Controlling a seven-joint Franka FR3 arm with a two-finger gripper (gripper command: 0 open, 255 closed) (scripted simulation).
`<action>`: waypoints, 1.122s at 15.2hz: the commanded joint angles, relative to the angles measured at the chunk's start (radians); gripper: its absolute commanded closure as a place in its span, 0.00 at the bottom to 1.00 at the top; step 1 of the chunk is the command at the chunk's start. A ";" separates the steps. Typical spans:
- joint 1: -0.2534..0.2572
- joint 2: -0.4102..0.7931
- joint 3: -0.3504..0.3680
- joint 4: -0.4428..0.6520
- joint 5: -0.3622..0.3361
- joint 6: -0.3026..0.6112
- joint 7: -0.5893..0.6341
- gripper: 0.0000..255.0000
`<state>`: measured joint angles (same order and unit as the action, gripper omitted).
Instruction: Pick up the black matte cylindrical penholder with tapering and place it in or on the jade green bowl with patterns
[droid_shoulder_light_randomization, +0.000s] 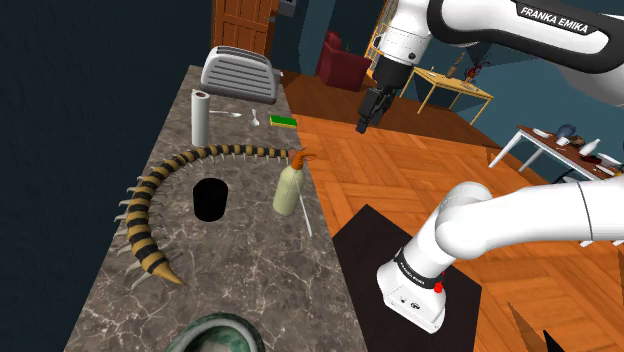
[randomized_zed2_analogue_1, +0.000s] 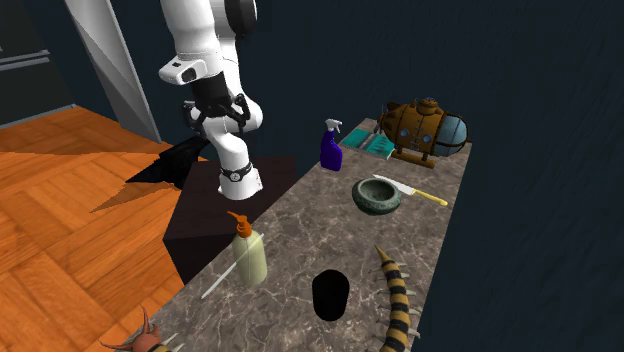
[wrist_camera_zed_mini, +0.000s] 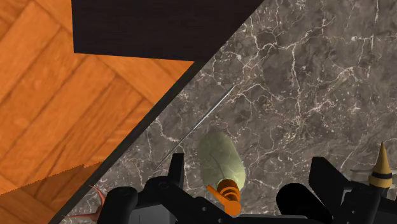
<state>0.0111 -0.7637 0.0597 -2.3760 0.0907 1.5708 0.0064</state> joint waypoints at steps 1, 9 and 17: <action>0.000 0.000 0.000 0.000 0.000 0.000 0.000 0.00; 0.021 0.189 0.140 -0.013 0.066 0.223 0.160 0.00; 0.021 0.453 0.270 0.066 0.058 0.425 0.332 0.00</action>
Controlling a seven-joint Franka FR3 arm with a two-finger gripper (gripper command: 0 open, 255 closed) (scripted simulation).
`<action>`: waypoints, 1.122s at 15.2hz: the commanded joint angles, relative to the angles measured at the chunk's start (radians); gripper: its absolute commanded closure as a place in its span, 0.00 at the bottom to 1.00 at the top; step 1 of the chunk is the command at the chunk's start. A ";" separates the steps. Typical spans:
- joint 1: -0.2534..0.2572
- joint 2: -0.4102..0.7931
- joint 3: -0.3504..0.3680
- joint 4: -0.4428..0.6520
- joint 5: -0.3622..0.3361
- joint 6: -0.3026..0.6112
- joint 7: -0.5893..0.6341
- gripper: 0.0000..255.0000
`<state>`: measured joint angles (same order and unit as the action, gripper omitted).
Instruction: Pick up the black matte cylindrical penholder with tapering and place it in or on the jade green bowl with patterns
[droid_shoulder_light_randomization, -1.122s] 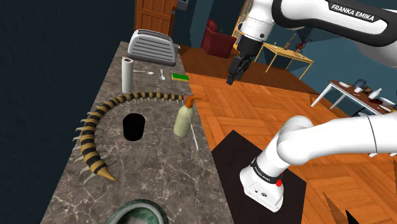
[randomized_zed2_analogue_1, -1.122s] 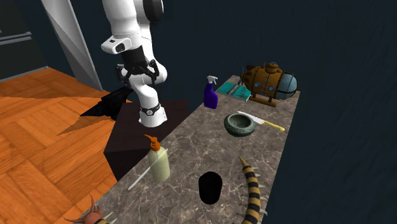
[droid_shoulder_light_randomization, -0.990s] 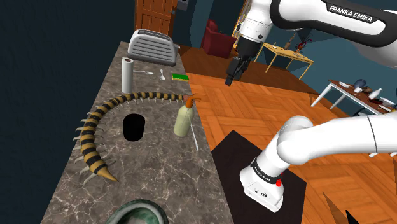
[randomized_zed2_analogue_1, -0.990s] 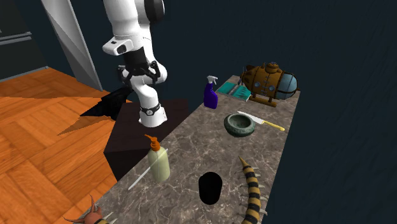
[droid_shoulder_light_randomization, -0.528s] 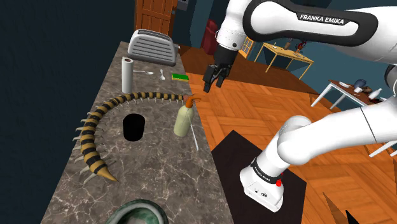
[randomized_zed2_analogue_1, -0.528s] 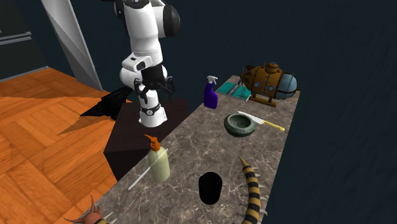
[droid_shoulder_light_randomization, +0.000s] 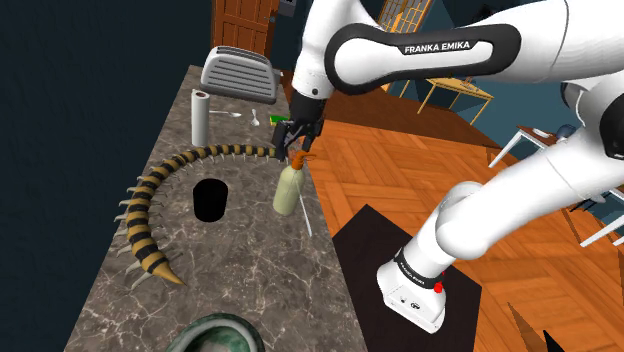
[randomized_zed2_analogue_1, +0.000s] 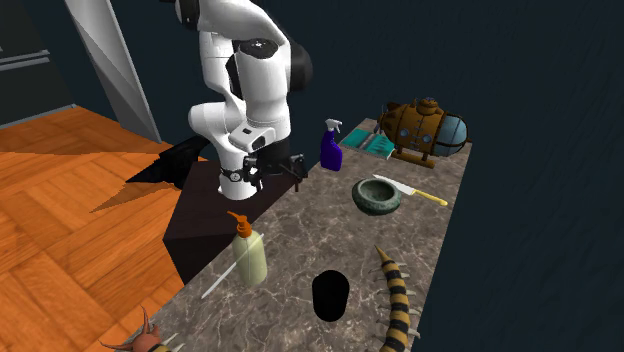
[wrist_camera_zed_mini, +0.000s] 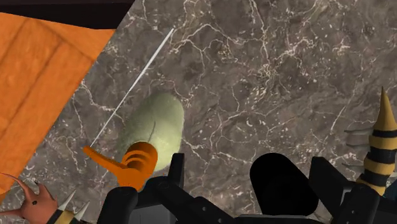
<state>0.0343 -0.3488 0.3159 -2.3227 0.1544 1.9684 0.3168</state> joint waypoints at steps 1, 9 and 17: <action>-0.003 0.075 0.028 0.029 -0.015 0.050 0.045 0.00; 0.011 0.395 0.109 0.209 -0.150 0.181 0.260 0.00; 0.102 0.730 0.091 0.484 -0.322 0.213 0.457 0.00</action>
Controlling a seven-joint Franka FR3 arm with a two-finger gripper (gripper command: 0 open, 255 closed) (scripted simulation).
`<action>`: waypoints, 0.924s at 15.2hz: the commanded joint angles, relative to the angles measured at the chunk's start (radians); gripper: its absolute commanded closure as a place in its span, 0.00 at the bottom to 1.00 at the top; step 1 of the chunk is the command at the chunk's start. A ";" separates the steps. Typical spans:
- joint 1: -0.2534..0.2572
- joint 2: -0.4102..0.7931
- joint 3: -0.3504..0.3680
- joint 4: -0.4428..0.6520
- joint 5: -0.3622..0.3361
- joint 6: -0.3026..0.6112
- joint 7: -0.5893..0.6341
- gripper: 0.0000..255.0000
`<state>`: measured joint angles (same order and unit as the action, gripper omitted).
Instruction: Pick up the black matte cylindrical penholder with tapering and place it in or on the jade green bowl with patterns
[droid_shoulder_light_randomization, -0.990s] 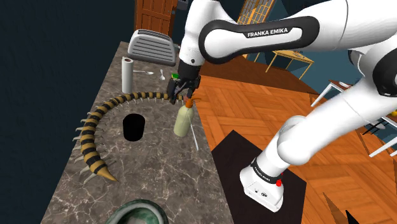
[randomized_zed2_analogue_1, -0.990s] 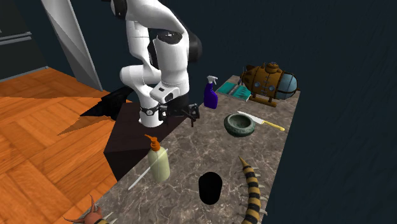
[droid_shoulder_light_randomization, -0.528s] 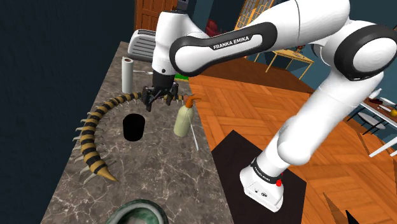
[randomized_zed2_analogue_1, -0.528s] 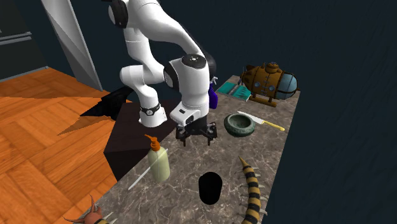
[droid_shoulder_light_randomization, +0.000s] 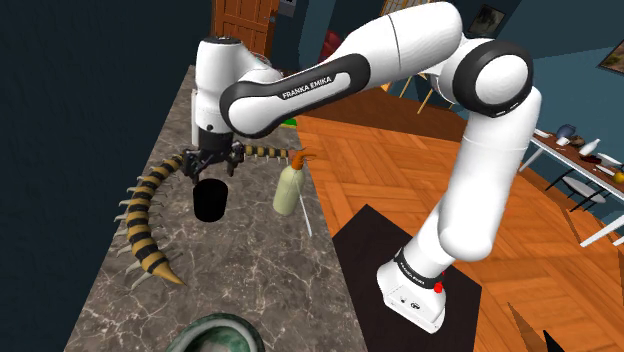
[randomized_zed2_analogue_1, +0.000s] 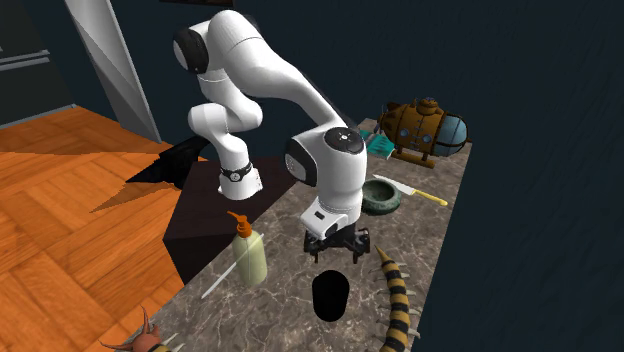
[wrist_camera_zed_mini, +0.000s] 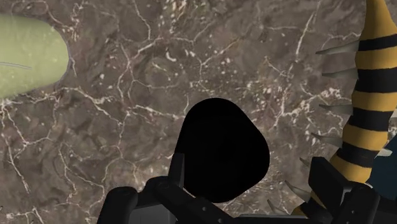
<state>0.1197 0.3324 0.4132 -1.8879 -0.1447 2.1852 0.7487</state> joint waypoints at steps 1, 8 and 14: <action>0.032 0.091 -0.013 0.091 -0.040 -0.006 0.043 0.00; 0.048 0.149 -0.030 0.086 -0.067 0.055 0.063 0.00; 0.050 0.162 -0.034 0.081 -0.073 0.070 0.067 0.00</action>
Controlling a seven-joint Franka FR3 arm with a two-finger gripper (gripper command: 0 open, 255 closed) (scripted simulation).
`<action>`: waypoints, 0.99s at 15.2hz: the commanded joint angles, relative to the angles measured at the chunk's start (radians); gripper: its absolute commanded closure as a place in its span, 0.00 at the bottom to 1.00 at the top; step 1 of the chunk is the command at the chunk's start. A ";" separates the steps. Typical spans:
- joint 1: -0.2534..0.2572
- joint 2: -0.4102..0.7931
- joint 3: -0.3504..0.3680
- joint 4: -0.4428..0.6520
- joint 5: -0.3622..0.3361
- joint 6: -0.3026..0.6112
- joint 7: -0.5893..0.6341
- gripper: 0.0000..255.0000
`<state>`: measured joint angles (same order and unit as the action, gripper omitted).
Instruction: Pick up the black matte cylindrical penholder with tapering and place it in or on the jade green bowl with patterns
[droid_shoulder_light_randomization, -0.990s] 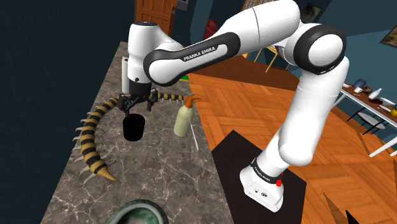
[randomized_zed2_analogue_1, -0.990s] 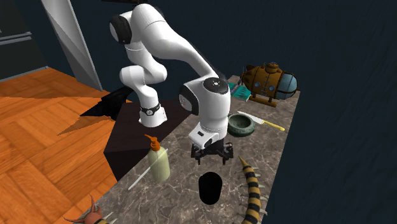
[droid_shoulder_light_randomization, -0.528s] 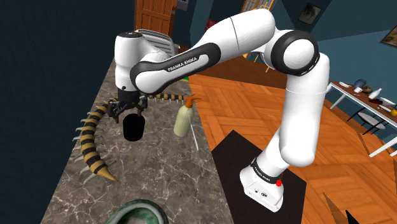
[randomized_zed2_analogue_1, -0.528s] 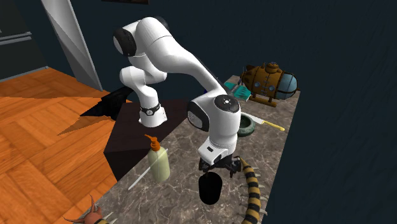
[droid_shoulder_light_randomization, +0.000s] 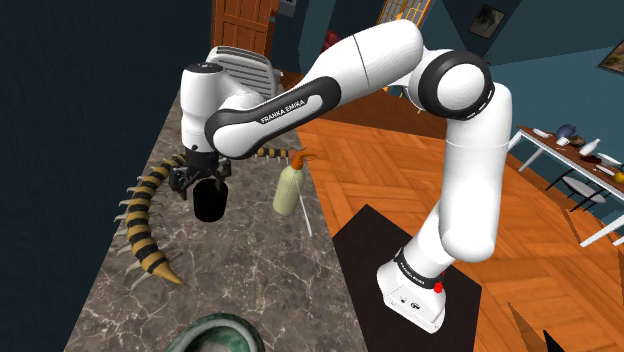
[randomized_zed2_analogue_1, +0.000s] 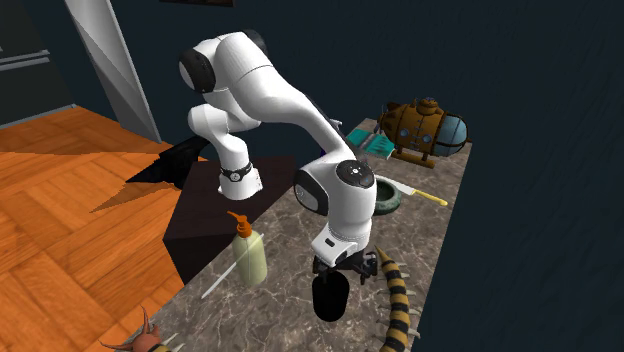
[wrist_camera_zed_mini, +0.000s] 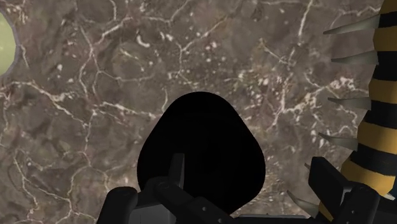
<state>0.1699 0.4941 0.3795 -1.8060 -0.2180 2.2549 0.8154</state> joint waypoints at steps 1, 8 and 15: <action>0.000 0.000 0.000 0.000 0.000 0.001 0.000 0.00; 0.000 0.000 0.000 0.000 0.000 0.000 0.000 1.00; -0.003 -0.016 0.005 0.005 0.008 -0.019 -0.005 1.00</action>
<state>0.1680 0.4847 0.3825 -1.8047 -0.2136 2.2449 0.8128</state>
